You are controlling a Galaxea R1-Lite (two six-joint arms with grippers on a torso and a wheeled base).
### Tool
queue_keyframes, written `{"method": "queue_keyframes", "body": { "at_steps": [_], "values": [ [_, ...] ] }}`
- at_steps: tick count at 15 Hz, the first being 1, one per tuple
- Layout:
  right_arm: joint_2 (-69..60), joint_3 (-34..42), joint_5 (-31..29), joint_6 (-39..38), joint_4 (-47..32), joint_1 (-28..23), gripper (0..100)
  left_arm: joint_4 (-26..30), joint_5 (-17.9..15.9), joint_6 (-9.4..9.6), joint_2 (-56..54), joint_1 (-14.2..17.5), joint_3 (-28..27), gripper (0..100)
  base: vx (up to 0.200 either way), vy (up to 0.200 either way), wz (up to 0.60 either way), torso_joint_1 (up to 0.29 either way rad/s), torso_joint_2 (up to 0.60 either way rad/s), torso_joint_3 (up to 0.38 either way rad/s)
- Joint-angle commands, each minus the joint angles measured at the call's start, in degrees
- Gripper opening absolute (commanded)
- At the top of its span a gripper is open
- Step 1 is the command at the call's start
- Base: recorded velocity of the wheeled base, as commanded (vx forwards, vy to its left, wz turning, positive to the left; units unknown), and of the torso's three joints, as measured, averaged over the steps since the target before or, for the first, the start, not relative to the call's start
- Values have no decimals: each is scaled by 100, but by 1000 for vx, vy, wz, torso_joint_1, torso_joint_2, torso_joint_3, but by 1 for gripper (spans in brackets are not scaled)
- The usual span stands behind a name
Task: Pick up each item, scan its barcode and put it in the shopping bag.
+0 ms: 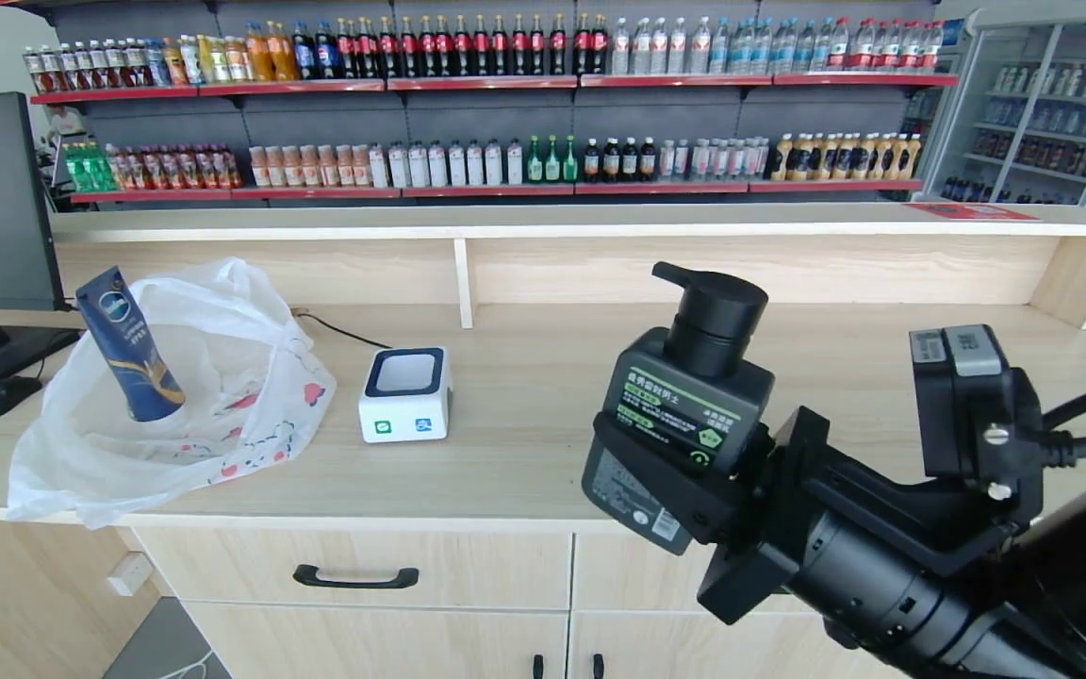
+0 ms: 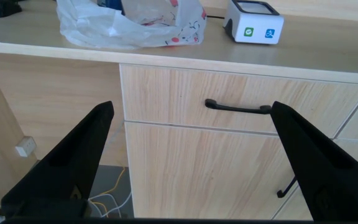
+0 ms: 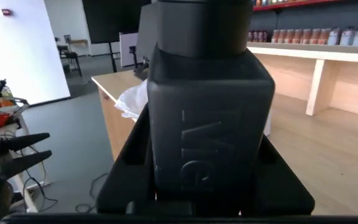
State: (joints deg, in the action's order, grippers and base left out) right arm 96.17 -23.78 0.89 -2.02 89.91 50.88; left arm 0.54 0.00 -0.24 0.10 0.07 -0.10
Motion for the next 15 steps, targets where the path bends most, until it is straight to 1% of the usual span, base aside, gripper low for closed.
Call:
{"method": "queue_keyframes", "body": {
  "at_steps": [1,2,3,4,5,6,9,10,12,15],
  "values": [
    [139,-47,-309,607,9,-536,0,-1,0,-2,-1,1,1,100,0,0,0,0,0,0],
    [139,-39,-326,747,9,-624,0,-1,0,-2,-1,1,1,100,0,0,0,0,0,0],
    [139,14,-335,1002,9,-914,0,-1,0,-2,-1,-7,1,100,0,0,0,0,0,0],
    [174,14,-335,1125,9,-1081,0,-1,0,7,-1,1,1,100,0,0,0,0,0,0],
    [183,-12,-335,1090,9,-1195,0,-1,0,16,-1,-7,1,100,0,0,0,0,0,0],
    [147,-39,-335,993,9,-1415,0,-1,0,7,-1,1,1,100,0,0,0,0,0,0],
    [77,216,-335,976,9,-1538,0,8,9,-46,-1,1,1,100,0,0,0,0,0,0],
    [51,295,-335,976,9,-1573,0,-1,9,-37,-1,1,1,100,0,0,0,0,0,0],
    [16,357,-335,958,9,-1643,0,-1,9,-28,-1,1,1,100,0,200,0,-2,5,2],
    [-248,533,-335,818,9,-1652,0,-1,9,-64,-1,1,1,100,0,200,0,-2,1,9]
  ]
}}
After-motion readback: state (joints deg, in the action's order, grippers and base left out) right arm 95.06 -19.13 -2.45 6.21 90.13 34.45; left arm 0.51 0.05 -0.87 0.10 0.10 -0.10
